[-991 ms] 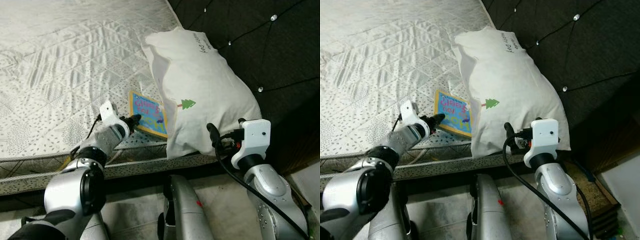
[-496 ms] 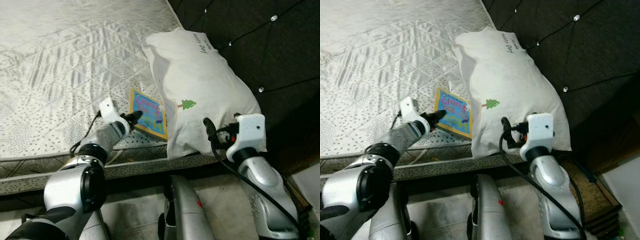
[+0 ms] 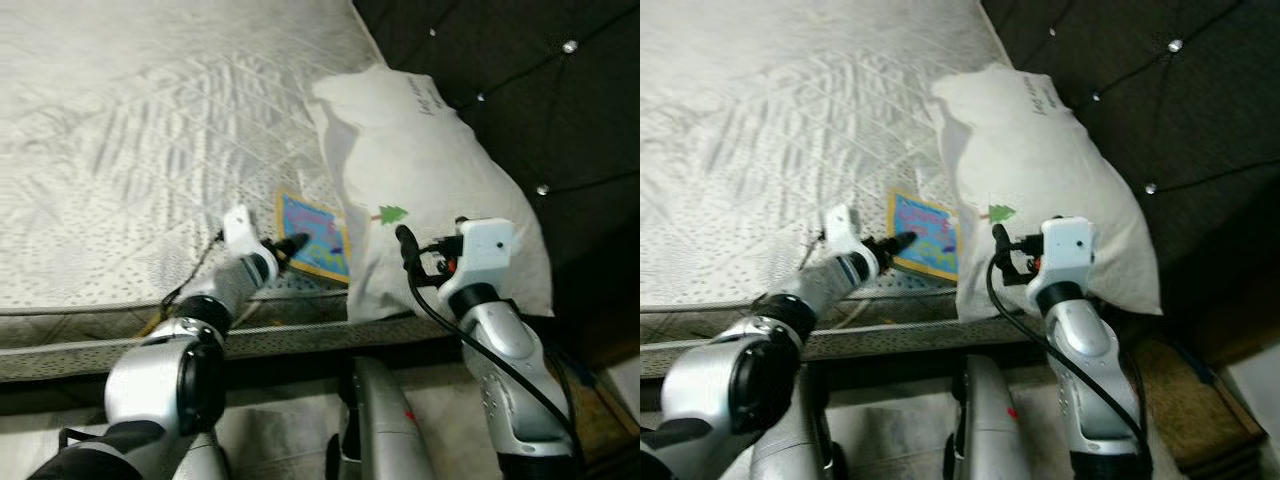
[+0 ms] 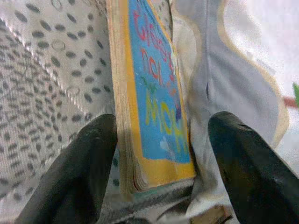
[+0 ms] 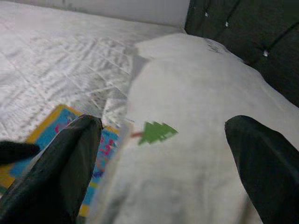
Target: Clean up the room
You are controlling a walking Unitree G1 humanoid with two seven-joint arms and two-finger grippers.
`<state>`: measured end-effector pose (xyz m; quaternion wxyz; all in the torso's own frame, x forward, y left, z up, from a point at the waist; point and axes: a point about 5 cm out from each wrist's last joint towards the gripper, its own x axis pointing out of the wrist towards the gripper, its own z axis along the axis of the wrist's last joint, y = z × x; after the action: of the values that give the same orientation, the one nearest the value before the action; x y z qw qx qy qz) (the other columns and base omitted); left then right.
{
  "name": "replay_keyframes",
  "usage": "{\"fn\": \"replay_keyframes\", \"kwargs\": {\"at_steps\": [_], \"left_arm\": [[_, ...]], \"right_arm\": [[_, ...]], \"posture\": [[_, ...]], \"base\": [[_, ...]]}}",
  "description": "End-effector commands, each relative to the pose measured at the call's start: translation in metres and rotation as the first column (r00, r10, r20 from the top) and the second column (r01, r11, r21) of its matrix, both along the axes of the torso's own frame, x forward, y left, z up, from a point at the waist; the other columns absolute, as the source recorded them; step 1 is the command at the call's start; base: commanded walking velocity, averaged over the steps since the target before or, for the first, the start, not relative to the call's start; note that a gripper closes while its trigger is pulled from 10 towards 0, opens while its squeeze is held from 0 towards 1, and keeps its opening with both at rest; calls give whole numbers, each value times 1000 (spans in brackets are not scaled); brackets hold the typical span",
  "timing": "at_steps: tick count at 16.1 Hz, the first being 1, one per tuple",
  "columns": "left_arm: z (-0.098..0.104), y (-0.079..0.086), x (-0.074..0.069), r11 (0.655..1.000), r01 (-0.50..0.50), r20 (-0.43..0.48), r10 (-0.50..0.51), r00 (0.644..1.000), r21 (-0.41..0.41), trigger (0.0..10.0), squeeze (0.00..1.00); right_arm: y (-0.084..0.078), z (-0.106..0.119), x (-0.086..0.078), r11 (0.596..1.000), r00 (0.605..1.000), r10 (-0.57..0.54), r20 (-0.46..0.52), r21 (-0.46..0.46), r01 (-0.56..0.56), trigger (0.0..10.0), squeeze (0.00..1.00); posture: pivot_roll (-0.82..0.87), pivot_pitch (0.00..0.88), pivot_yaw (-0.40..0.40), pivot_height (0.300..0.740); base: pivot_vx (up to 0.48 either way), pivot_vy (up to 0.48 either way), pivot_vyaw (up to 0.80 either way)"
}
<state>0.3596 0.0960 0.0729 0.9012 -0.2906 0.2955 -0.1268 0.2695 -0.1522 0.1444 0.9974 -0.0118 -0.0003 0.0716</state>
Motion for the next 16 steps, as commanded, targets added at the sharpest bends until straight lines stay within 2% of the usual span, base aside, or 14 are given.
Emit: {"fn": "replay_keyframes", "kwargs": {"at_steps": [1,4,8,9,11,13,14,16], "left_arm": [[-7,-7,-6,999,51,-25,-50,998,16,10000,1000],[-13,-12,-12,996,89,-39,-88,995,26,10000,1000],[-18,17,-11,997,20,-47,-17,999,71,10000,1000],[-15,24,-8,996,-6,-27,8,1000,87,10000,1000],[-8,29,-3,990,-15,33,11,999,139,10000,1000],[-3,25,0,981,4,85,-21,996,192,10000,1000],[-5,21,-4,966,37,119,-70,990,256,10000,1000],[-1,12,-5,948,61,191,-125,974,312,10000,1000]], "right_arm": [[-2,0,2,1000,1000,-20,11,-3,20,10000,0],[1,-1,6,1000,1000,-20,18,10,20,10000,0],[6,-4,11,1000,999,-14,30,25,13,10000,0],[6,-4,12,1000,999,-14,31,25,13,10000,0],[6,-5,13,1000,999,-14,34,25,13,10000,0],[7,-5,14,1000,999,-13,39,26,12,10000,0],[8,-6,14,1000,999,-11,39,30,10,10000,0],[10,-7,13,999,999,-7,36,34,5,10000,0]], "posture": [[-139,0,-88,566],[-121,0,-82,566],[-95,0,-77,566],[-94,0,-78,566],[-91,0,-79,566],[-88,0,-79,566],[-80,0,-80,566],[-74,0,-83,566]], "base": [[0,0,0],[0,0,0],[0,0,0],[0,0,0],[0,0,0],[0,0,0],[0,0,0],[0,0,0]]}}
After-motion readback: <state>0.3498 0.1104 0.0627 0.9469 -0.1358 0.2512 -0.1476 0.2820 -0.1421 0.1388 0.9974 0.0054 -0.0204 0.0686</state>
